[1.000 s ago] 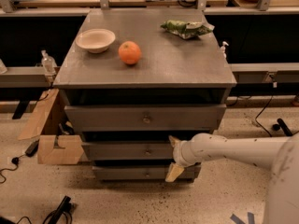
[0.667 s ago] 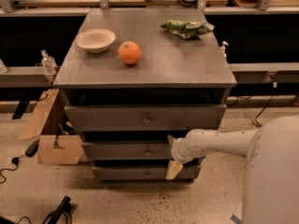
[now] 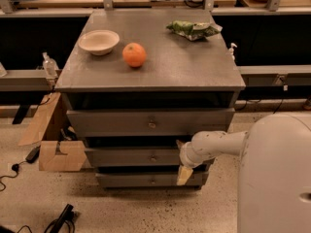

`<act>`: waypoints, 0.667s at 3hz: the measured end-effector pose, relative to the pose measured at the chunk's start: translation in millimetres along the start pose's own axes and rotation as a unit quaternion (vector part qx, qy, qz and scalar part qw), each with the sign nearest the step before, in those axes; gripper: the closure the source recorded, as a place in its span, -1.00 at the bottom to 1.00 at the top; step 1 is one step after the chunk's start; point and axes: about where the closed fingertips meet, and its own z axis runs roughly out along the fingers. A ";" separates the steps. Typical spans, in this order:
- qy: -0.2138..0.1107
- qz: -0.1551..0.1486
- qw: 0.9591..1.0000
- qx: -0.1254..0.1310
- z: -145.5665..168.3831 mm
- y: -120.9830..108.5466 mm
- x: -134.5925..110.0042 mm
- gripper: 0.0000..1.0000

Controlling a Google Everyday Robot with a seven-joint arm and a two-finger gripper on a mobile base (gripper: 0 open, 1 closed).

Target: Open middle drawer

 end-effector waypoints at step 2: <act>0.000 0.000 1.000 -0.002 1.7 2.3 -0.6 -0.36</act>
Offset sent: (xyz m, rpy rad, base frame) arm -0.0011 0.0003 -0.0003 0.0000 0.0007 -0.0001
